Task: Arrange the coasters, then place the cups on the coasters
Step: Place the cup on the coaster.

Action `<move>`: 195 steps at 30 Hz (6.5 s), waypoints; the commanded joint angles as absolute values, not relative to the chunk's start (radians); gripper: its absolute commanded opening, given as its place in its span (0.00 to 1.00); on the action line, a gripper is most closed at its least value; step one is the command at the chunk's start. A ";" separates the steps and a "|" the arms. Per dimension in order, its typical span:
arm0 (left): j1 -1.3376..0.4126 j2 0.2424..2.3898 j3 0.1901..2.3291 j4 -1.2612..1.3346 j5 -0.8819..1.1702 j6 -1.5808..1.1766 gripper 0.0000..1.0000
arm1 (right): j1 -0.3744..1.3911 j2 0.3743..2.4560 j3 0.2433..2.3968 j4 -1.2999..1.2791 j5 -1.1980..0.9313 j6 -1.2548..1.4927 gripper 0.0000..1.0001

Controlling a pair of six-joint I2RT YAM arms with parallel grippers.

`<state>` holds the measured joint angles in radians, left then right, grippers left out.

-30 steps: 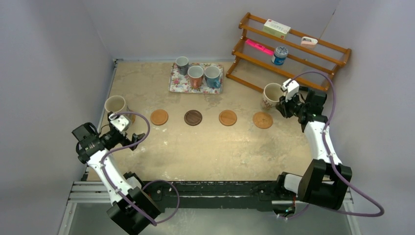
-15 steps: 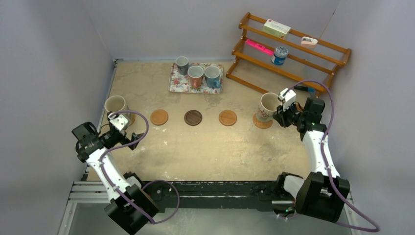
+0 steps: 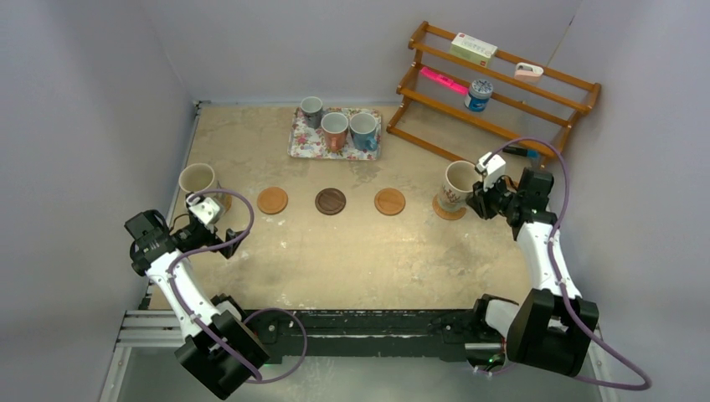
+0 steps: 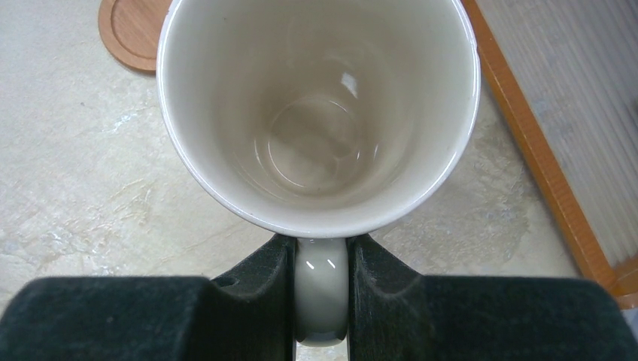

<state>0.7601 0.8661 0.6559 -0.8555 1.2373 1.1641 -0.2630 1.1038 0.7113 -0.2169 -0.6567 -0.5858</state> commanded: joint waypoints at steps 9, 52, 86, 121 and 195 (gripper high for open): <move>0.768 0.882 0.672 -0.874 1.296 1.217 1.00 | -0.269 1.087 0.713 -0.104 -0.695 -0.589 0.00; 0.769 0.896 0.677 -0.897 1.302 1.249 1.00 | -0.272 1.142 0.687 -0.032 -0.689 -0.598 0.00; 0.769 0.899 0.680 -0.917 1.304 1.269 1.00 | -0.272 1.152 0.659 -0.002 -0.687 -0.620 0.00; 0.769 0.899 0.684 -0.943 1.307 1.296 1.00 | -0.272 1.144 0.655 -0.027 -0.700 -0.645 0.00; 0.769 0.856 0.825 -0.792 1.058 1.002 1.00 | -0.272 0.781 0.775 -0.548 -0.730 -0.713 0.99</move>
<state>0.7601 0.8738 0.7792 -0.8696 1.1027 1.0973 -0.2687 0.8017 0.7441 -0.4656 -0.6811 -0.7094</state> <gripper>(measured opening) 0.998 0.987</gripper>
